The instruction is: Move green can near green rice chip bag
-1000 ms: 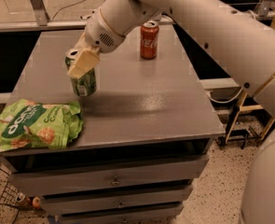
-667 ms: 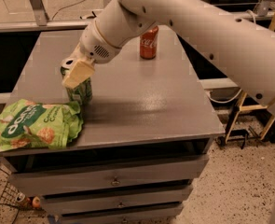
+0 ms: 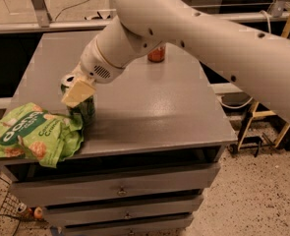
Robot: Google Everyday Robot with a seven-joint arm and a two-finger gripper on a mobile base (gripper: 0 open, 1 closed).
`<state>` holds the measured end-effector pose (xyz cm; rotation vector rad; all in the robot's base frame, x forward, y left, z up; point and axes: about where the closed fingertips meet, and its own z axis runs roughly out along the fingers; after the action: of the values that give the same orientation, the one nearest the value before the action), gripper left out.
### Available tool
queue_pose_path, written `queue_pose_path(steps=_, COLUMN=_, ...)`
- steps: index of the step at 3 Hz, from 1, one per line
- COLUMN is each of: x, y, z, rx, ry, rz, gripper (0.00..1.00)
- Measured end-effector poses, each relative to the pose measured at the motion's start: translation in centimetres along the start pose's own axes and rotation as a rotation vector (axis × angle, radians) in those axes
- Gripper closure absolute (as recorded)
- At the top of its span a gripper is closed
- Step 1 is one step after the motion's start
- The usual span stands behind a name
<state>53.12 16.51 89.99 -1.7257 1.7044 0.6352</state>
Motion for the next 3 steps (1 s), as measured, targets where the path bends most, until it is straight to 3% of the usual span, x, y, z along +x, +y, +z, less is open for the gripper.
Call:
queue_pose_path(steps=2, x=0.38, y=1.0, z=0.25, rx=0.012, ry=0.007, rz=0.026, gripper=1.0)
queue_pose_path(steps=3, x=0.3, y=0.99, z=0.18, rx=0.012, ry=0.007, rz=0.026, gripper=0.86)
